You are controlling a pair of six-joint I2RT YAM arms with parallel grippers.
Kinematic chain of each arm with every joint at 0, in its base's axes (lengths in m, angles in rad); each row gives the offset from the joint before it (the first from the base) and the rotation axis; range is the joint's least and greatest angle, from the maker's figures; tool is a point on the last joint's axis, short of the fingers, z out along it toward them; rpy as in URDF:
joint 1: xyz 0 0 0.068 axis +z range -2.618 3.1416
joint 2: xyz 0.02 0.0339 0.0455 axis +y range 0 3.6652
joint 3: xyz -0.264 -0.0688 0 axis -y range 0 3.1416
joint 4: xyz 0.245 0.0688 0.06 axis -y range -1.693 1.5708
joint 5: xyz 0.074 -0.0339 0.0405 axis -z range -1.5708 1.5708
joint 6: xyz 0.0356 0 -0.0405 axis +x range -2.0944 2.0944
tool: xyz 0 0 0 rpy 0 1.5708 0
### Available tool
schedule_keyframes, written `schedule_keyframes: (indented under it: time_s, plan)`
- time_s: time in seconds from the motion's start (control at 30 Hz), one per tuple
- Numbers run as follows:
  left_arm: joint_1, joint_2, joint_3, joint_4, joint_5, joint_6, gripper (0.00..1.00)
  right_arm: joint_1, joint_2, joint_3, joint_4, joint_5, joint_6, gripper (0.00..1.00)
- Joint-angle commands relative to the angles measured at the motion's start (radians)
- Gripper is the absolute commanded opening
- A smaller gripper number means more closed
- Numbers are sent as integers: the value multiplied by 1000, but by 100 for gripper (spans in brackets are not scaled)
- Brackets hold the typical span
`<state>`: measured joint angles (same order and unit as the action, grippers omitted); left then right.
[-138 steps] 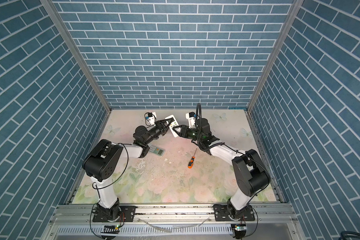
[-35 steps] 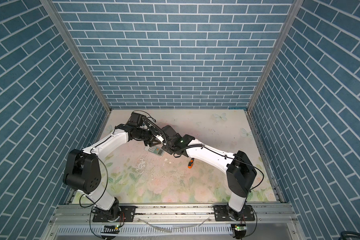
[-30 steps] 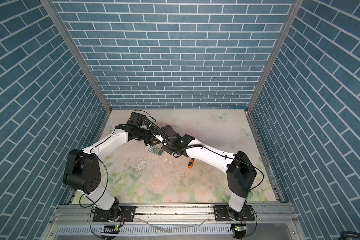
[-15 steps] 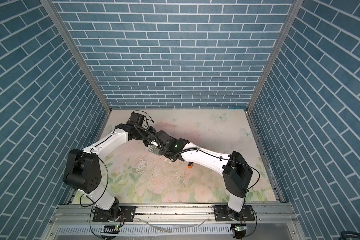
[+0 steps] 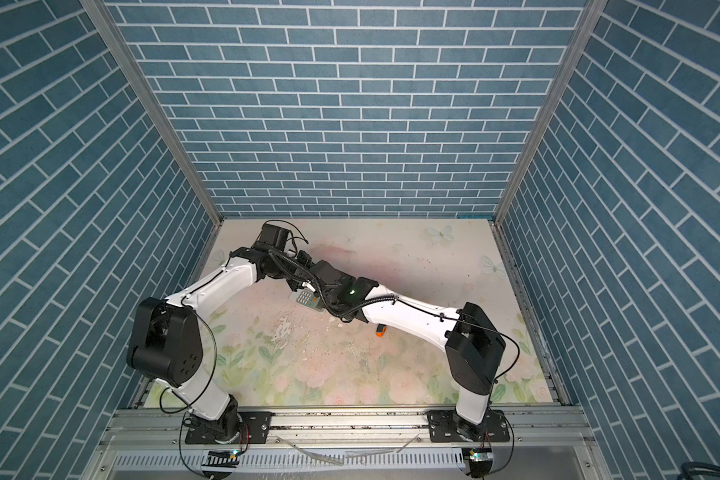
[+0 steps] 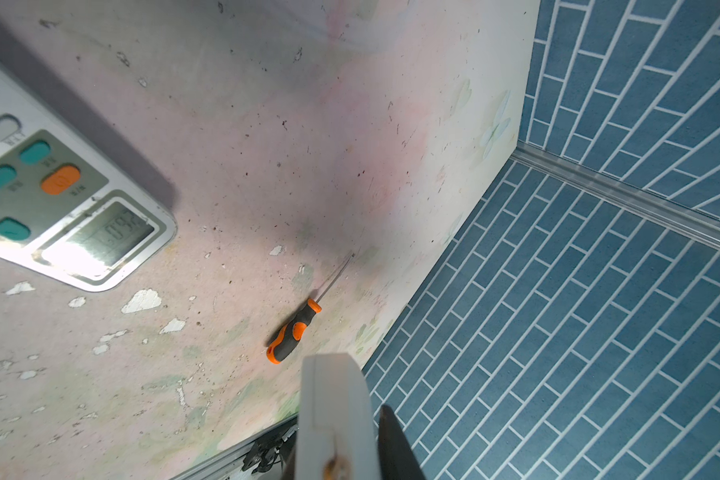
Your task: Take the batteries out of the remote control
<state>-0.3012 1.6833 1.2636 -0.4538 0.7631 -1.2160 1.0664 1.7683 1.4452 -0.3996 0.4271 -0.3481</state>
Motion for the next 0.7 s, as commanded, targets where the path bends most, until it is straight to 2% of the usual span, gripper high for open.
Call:
schedule_keyframes:
  time_s: [0.0, 0.13, 0.3, 0.43, 0.67]
  plan:
    - [1, 9, 4, 88, 7, 131, 0, -3, -27, 26, 62, -36, 64, 2]
    - [5, 11, 12, 91, 6, 133, 0, -2, -47, -1, 89, -22, 77, 7]
    - [8, 6, 22, 98, 7, 131, 0, -4, -76, -45, 128, -6, 97, 18]
    - [14, 3, 28, 96, 10, 131, 0, -2, -92, -61, 132, 5, 102, 31]
    - [22, -7, 36, 101, 8, 121, 0, -3, -143, -117, 173, 17, 95, 43]
